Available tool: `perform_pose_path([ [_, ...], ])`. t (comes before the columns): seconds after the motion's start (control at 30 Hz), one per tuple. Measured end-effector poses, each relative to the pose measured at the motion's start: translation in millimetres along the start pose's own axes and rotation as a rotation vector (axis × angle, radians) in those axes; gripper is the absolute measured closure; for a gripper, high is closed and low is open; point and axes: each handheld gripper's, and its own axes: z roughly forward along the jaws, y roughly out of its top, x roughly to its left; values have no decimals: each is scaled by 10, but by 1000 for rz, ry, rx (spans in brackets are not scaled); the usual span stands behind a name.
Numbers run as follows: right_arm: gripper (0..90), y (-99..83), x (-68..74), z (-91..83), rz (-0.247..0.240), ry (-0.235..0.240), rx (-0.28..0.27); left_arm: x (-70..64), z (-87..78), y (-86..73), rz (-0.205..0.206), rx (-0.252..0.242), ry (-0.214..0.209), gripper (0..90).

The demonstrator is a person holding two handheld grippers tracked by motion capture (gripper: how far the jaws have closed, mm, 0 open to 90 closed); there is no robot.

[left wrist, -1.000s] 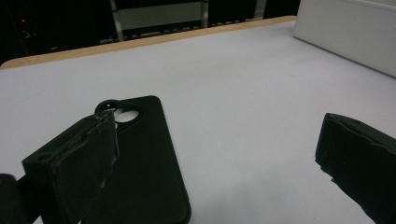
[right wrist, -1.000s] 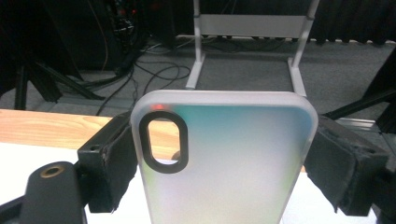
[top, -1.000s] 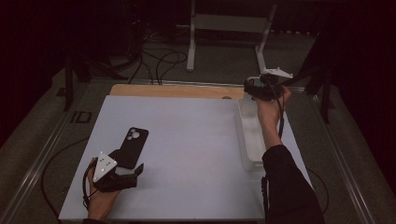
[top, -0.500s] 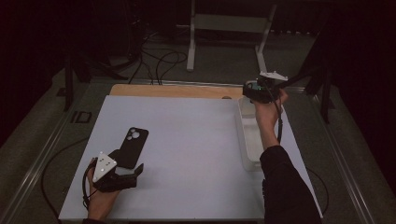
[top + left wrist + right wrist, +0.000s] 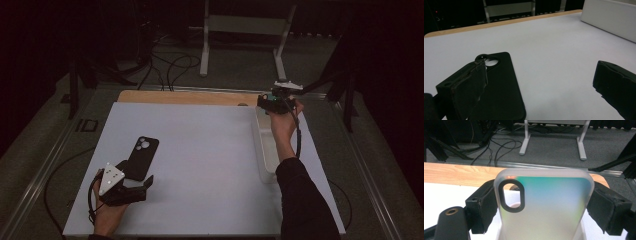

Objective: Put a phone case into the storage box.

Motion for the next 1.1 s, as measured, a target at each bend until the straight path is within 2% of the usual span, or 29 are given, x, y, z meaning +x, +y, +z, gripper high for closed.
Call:
perform_pose_path([
  [0.43,162,-65,30,83,-4,-16,52,1,-3,0,-1,0,0,1],
  [0.93,160,-143,9,172,11,-28,69,-2,0,-1,1,1,-1,0],
  [1.0,153,-143,9,183,15,-22,70,0,-3,-2,-1,1,0,1],
  [1.1,83,-148,-9,193,40,-16,71,1,-4,-2,-4,0,0,1],
])
